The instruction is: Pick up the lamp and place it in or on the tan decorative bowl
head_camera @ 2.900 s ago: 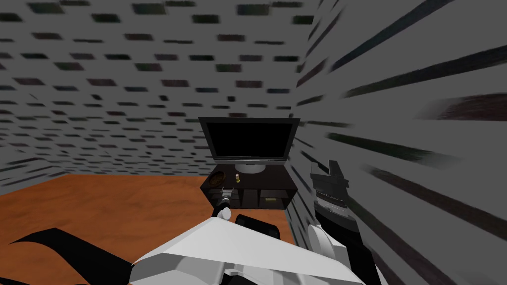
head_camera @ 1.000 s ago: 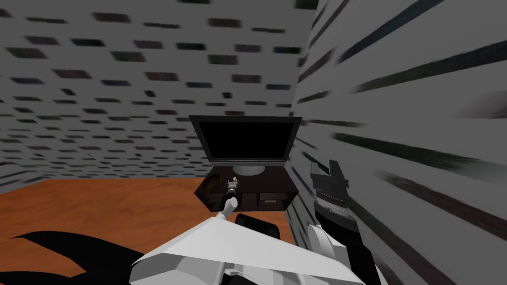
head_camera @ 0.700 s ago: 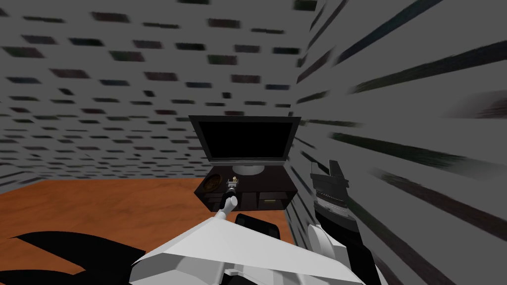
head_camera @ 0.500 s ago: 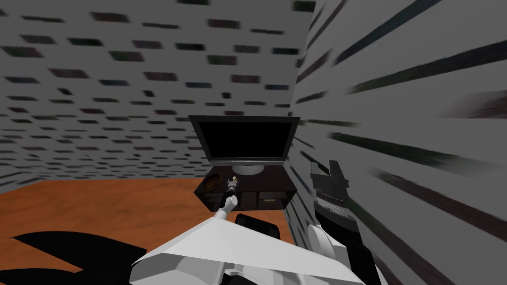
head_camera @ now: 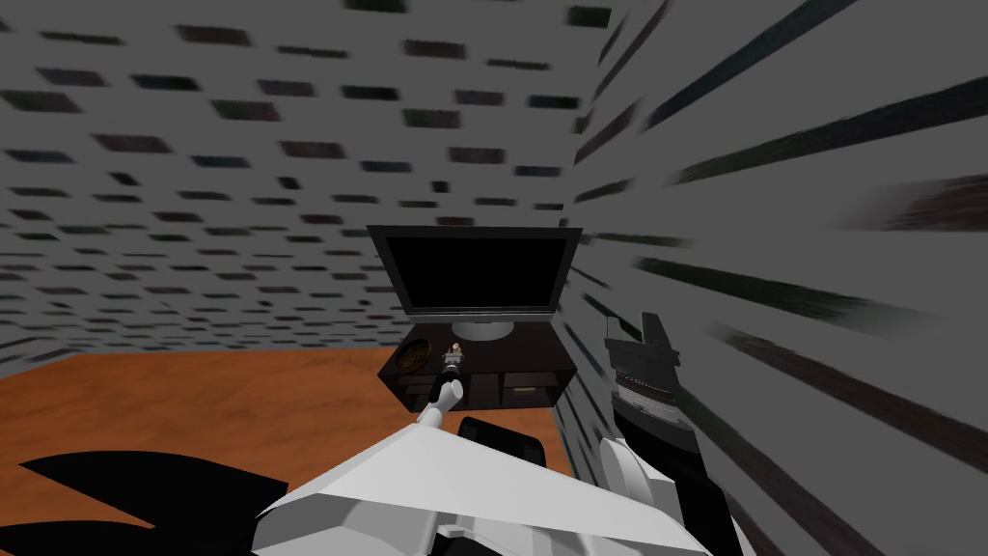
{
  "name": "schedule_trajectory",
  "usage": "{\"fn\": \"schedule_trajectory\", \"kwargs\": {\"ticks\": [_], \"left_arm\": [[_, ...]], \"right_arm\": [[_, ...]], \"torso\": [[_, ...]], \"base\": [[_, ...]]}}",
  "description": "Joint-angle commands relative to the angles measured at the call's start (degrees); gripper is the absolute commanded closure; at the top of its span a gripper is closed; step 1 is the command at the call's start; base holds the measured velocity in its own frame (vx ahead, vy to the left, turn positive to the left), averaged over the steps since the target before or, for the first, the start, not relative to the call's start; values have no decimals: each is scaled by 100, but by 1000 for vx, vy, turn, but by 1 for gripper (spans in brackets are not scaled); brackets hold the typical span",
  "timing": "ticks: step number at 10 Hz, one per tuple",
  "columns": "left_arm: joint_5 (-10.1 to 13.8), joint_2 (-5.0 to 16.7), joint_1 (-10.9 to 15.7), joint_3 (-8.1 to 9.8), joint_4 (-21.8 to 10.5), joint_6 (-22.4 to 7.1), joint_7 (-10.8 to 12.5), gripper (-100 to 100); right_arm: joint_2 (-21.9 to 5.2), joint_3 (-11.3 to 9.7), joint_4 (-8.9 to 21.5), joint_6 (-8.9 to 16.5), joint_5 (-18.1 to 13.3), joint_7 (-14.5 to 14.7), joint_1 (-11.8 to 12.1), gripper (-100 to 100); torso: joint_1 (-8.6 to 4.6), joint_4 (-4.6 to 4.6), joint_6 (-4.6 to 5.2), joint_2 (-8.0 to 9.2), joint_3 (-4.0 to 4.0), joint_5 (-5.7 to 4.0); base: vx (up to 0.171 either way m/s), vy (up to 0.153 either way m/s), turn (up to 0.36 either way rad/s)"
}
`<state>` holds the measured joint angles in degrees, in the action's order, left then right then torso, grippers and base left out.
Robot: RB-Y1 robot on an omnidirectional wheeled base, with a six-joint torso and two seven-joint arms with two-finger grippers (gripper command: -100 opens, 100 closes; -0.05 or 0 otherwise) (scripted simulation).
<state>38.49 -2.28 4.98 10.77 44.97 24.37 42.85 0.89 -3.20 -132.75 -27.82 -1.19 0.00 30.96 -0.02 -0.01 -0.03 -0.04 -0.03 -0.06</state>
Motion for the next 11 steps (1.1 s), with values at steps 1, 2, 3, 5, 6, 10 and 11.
{"fn": "schedule_trajectory", "kwargs": {"ticks": [1,2,3,5,6,10,11], "left_arm": [[0,0,0,0,0,0,0,100],[2,-1,2,1,2,-2,5,100],[3,1,1,3,3,1,6,100],[1,2,0,3,2,1,3,0],[243,36,-114,-206,137,69,-186,100],[879,121,-373,-685,445,218,-589,100],[1075,163,-502,-920,599,293,-791,100]], "right_arm": [[0,0,0,0,0,0,0,0],[0,0,0,0,0,0,0,0],[0,0,0,0,0,0,0,0],[0,0,0,0,0,0,0,0],[0,0,0,0,0,0,0,0],[0,0,0,0,0,0,1,0],[0,0,0,0,0,0,0,0]], "torso": [[0,0,0,0,0,0],[1,-1,0,0,-1,-1],[-1,-2,3,-2,-2,0],[-1,-2,2,-3,-2,1],[0,-2,3,-3,-2,1],[2,-3,2,-10,-6,-2],[1,-3,1,-10,-6,-2]], "base": [[0,0,0],[0,0,0],[0,0,0],[0,0,0],[14,10,21],[21,16,17],[18,10,16]]}}
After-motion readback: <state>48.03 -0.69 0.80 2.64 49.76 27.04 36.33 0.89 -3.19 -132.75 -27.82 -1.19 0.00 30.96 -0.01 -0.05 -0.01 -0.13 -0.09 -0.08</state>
